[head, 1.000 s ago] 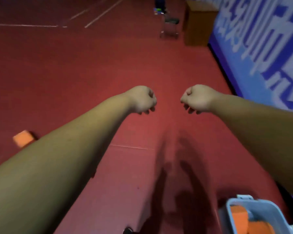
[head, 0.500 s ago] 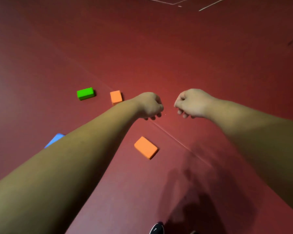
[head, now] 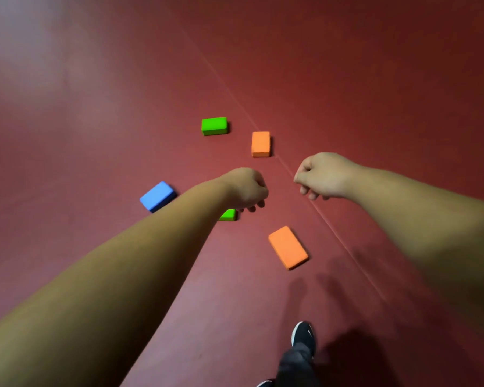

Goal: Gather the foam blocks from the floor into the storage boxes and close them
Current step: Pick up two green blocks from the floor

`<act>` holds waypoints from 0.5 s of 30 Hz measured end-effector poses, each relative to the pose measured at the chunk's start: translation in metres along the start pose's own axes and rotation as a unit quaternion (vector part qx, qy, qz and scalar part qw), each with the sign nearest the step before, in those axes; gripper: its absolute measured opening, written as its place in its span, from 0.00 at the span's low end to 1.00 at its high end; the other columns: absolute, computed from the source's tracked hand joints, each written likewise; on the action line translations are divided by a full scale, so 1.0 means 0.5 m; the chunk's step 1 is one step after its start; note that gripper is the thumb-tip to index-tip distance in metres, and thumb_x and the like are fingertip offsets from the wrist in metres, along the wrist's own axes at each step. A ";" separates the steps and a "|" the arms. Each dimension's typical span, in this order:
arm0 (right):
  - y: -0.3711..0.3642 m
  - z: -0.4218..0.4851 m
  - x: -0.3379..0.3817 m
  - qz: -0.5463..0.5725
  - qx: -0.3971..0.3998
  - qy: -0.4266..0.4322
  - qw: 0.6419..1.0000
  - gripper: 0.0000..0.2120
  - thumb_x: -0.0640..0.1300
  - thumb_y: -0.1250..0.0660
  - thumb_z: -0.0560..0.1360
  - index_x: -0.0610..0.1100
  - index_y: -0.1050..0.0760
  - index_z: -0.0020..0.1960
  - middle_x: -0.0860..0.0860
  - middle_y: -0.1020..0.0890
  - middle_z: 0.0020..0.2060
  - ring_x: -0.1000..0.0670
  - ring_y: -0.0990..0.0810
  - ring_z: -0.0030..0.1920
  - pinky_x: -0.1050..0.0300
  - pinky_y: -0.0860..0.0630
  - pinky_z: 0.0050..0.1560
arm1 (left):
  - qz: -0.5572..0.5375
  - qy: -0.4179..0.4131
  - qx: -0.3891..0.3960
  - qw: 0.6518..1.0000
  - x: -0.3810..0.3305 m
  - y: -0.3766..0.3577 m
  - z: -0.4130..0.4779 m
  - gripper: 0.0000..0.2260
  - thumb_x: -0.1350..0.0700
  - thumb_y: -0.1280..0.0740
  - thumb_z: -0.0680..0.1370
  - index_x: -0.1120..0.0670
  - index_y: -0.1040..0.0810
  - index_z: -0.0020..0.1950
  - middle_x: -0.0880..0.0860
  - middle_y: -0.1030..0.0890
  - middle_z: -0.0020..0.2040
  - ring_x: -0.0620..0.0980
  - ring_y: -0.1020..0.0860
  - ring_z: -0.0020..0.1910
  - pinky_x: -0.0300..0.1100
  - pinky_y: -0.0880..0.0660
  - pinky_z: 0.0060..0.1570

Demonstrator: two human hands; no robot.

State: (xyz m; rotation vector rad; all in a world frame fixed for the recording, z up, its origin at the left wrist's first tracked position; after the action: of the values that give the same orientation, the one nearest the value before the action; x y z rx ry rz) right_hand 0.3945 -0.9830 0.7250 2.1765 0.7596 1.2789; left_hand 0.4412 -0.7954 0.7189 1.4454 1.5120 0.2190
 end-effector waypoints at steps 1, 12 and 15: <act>0.004 0.030 -0.004 0.002 0.015 -0.002 1.000 0.08 0.43 0.38 0.81 0.44 0.20 0.50 0.48 0.13 0.41 0.49 0.16 0.34 0.54 0.24 0.34 | -0.001 0.017 -0.006 1.000 0.011 0.010 0.016 0.10 0.58 0.38 0.81 0.57 0.18 0.55 0.46 0.14 0.40 0.43 0.18 0.30 0.43 0.19 0.33; -0.008 0.291 0.094 -0.009 0.112 0.001 0.994 0.11 0.42 0.38 0.83 0.37 0.23 0.59 0.45 0.15 0.42 0.46 0.20 0.36 0.55 0.27 0.36 | -0.101 0.144 -0.032 0.984 0.176 0.099 0.107 0.11 0.57 0.39 0.81 0.58 0.18 0.54 0.53 0.12 0.49 0.57 0.13 0.47 0.55 0.15 0.49; -0.059 0.355 0.160 -0.023 0.138 0.021 0.990 0.11 0.42 0.38 0.83 0.37 0.23 0.60 0.46 0.16 0.42 0.48 0.20 0.34 0.56 0.28 0.34 | -0.128 0.174 -0.046 0.975 0.257 0.131 0.127 0.11 0.59 0.39 0.81 0.60 0.18 0.56 0.52 0.12 0.49 0.53 0.14 0.41 0.57 0.15 0.50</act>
State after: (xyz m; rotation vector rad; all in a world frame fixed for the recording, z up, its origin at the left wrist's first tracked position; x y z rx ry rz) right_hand 0.5787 -0.9318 0.6775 2.3369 1.0519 1.2630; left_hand 0.5565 -0.7007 0.6683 1.1650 1.9277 0.3946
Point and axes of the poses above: each hand's wrist, its own z-axis towards the middle knuckle, its own y-axis out of the back of the hand, x = y × z, the point moved 4 cm from there along z, towards the middle knuckle
